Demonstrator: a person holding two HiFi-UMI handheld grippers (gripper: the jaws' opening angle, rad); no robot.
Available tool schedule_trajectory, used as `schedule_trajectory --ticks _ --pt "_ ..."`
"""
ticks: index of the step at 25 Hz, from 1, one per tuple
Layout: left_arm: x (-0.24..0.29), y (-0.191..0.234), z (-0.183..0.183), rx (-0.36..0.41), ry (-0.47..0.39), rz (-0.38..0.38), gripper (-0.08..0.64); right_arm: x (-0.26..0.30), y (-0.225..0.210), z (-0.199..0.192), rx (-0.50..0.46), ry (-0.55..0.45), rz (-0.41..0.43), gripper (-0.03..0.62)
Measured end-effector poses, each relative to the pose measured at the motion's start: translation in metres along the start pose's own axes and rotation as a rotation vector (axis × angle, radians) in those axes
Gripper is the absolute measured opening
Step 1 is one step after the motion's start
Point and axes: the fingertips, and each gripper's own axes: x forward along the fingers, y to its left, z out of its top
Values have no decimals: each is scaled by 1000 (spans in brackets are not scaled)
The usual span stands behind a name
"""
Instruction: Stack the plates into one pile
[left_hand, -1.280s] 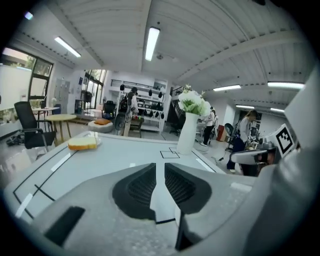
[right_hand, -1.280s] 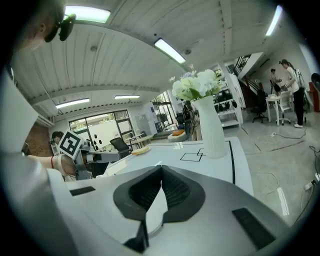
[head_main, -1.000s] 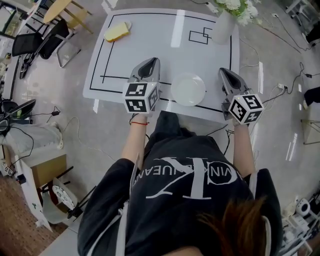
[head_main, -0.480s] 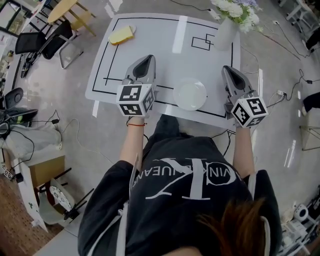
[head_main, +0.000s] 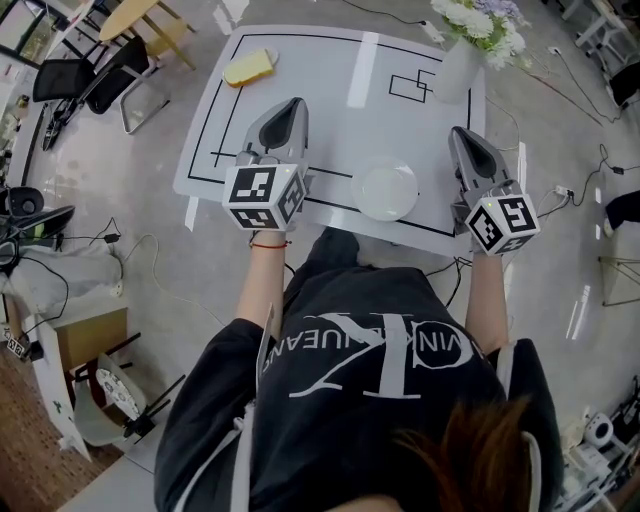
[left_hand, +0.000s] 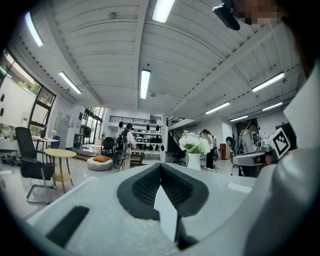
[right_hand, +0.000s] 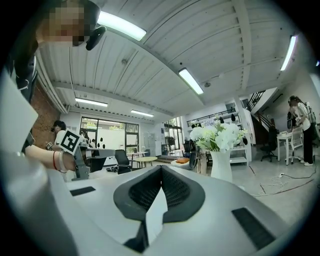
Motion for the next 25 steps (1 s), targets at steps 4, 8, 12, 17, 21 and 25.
schedule_trajectory --ticks 4,8,12,17,21,25 --pt "0 1 3 -2 -11 -6 11 1 3 4 -5 -17 -2 2" --pt "3 -2 0 -7 -6 -17 11 1 -1 5 -2 -24 -14 2" --pt "5 -4 -2 -4 1 -28 11 0 -5 4 13 -30 -22 2" --pt "7 -4 -5 -3 12 -29 11 2 -7 3 16 -31 -21 2" --pt "10 -6 -6 1 19 -30 11 3 -10 1 22 -30 -18 0" --pt "11 -6 -7 4 28 -31 11 5 -9 1 21 -28 -13 0"
